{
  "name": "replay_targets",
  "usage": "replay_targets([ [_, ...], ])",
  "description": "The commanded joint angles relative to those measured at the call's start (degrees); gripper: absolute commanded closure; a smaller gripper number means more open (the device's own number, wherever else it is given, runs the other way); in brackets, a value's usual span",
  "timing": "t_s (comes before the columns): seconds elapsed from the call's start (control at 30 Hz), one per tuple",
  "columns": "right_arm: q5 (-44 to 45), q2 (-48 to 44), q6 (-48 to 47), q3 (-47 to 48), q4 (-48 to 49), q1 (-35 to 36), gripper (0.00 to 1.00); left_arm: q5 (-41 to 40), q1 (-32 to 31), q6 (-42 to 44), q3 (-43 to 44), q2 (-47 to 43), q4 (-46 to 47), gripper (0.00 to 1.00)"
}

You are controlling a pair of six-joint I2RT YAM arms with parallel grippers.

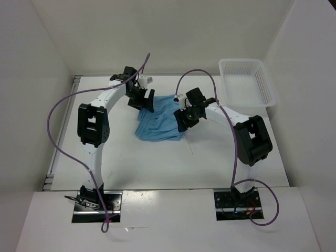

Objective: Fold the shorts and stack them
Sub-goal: Fold the shorts

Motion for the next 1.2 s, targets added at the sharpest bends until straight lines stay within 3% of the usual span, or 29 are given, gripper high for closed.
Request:
replay_targets([
  [0.0,-2.74,-0.34,1.34,-0.58,1.36,-1.21,0.4,-1.62,-1.56,0.27,2.93,2.34,2.13,0.0],
  [0.2,-2.74,0.89,2.49,-2.78,3.82,-1.74,0.39,-1.79,-2.62,0.27,1.98,3.76,2.13,0.04],
  [0.33,-2.22,2.12,3.9,-4.97,5.05,-1.74,0.3,-2.41,-1.93,0.27,0.91,4.81,2.65,0.27],
  [0.4,-3.35,2.91,4.59,-4.98,5.92,-1.74,0.3,-0.66,-1.31,0.27,2.14,4.81,2.66,0.39],
  [0.5,-4.76,4.5,6.61,-3.49,7.86,-1.74,0.33,0.57,-0.78,0.27,3.45,5.34,2.66,0.5],
  [0.57,-4.77,5.98,7.23,-2.62,8.56,-1.74,0.38,1.1,-0.25,0.27,3.99,5.34,2.66,0.64],
  [0.7,-4.15,7.31,7.77,-1.29,9.1,-2.27,0.51,2.25,0.28,0.27,4.52,5.34,3.18,0.77],
  [0.77,-3.54,7.84,7.77,-0.76,9.71,-2.27,0.68,3.65,0.89,0.27,5.22,5.34,3.19,0.83],
  [0.9,-2.13,7.84,8.38,-0.76,9.71,-2.27,0.99,4.18,2.12,0.27,7.67,5.95,3.71,0.85],
  [1.17,-1.16,6.17,7.33,-3.31,9.71,-2.8,1.0,1.28,5.11,0.27,13.03,10.08,4.33,0.83],
])
